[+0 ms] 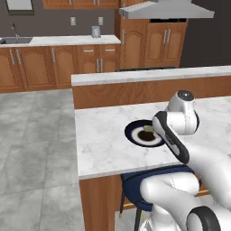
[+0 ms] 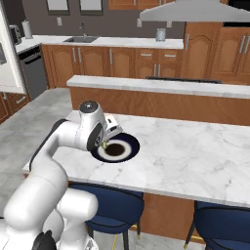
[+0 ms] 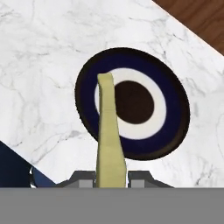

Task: Retrieve the butter from the fridge and place it on a plate on the dining table. Then retrieve the butter knife by the fridge and place it near the plate.

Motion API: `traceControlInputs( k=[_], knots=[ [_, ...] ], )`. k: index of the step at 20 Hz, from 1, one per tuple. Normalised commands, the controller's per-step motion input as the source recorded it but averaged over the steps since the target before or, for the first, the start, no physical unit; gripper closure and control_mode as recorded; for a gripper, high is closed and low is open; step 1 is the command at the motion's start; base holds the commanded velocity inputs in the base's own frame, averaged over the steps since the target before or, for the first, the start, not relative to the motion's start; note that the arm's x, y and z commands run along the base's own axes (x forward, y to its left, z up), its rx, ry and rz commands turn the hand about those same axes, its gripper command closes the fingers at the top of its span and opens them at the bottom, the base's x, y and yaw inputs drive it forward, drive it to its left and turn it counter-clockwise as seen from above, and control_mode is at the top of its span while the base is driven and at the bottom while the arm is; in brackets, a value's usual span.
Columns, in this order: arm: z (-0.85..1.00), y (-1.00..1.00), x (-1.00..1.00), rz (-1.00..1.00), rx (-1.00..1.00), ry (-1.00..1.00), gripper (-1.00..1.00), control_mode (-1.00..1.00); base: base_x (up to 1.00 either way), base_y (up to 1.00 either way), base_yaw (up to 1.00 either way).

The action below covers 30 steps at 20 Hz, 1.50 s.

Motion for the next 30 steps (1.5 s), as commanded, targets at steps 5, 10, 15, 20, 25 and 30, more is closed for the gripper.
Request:
traceControlInputs(
  k=[5,10,15,20,25,30],
  knots=[
    [-0.01,0.00,0.40,0.00,-0.09,0.12,1.00,-1.00,0.00,0.00,0.00],
    [-0.18,0.00,0.36,0.00,-0.04,0.06,1.00,-1.00,0.00,0.00,0.00],
    [-0.28,0.00,0.30,0.00,-0.01,0.00,1.00,-1.00,0.00,0.00,0.00],
    [-0.34,-0.01,0.24,0.01,0.00,0.00,1.00,-1.00,0.00,0.00,0.00],
    [-0.38,-0.07,0.21,0.00,-0.01,0.00,1.00,-1.00,0.00,0.00,0.00],
    [-0.42,-0.13,0.19,0.01,0.00,0.00,1.00,-1.00,0.00,0.00,0.00]
  ],
)
